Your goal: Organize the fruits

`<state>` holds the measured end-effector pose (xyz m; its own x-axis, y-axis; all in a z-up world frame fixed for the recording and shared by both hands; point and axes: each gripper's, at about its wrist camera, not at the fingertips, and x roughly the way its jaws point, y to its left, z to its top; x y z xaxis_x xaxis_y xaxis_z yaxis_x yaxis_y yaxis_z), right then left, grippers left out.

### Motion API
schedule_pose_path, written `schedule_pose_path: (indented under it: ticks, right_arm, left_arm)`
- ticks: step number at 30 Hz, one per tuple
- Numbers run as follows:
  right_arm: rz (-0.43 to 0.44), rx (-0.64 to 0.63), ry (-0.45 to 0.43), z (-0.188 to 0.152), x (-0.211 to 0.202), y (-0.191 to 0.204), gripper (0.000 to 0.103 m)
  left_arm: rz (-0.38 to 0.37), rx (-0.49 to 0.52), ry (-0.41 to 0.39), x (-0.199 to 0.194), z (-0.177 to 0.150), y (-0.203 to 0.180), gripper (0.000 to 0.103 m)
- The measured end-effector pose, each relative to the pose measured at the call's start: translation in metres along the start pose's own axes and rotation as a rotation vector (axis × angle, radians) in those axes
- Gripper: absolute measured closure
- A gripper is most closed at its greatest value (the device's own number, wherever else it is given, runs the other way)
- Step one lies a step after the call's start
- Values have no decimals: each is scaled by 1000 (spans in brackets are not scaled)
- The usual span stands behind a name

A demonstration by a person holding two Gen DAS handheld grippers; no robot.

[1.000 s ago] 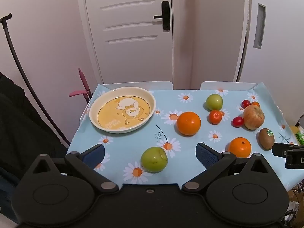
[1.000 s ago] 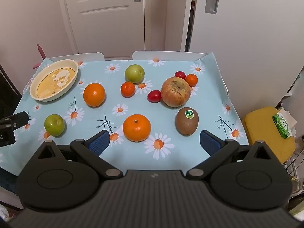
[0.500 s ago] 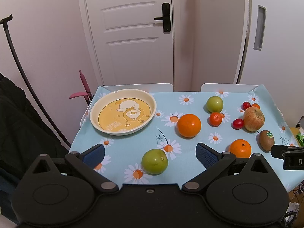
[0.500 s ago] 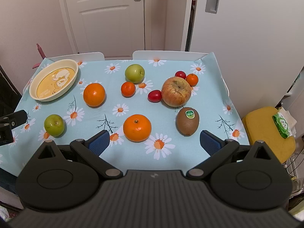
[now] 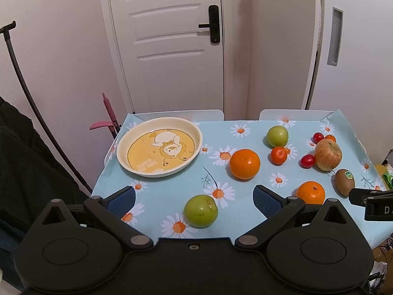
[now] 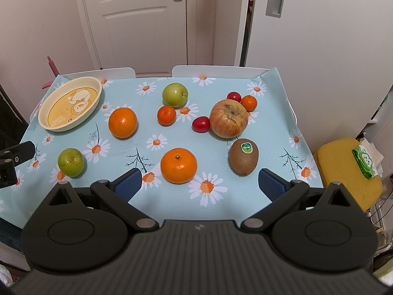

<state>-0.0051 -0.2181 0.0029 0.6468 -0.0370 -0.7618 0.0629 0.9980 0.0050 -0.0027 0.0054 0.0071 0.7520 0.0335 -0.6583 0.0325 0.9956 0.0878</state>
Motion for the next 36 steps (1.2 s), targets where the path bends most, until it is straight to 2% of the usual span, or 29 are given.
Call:
schedule_pose_path:
  ticks: [36]
  right_arm:
    - [0,4,5,-2,-3,1,0]
  left_arm:
    - [1,6,-8,-3,3,-5,0]
